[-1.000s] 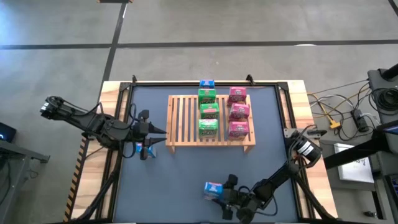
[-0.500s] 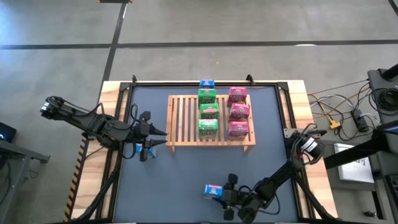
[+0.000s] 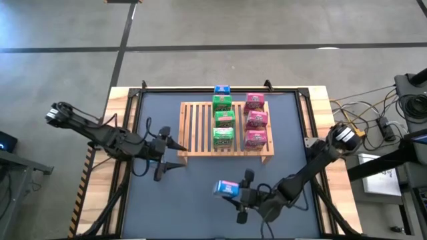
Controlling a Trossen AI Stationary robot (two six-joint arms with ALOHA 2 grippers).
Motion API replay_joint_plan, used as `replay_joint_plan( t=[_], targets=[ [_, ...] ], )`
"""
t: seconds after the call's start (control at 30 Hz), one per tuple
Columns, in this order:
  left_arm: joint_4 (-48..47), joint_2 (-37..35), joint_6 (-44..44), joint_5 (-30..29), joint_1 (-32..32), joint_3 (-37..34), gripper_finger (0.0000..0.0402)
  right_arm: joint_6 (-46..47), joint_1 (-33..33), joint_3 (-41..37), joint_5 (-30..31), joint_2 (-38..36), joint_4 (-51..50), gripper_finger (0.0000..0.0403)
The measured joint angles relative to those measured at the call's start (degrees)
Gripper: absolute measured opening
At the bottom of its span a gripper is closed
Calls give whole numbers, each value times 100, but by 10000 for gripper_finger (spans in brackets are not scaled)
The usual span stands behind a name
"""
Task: Stack cereal on shelf
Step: Put the bottom blue cereal box on the shelf
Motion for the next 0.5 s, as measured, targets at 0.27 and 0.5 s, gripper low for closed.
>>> replay_joint_plan(
  t=[0.27,0.5],
  targets=[
    [868,581,-205,87,-13,0,255,-568,-137,0,-55,-503,227,182],
    [1271,875,-142,-254,-10,0,255,-691,-303,0,-58,-634,264,182]
  ],
)
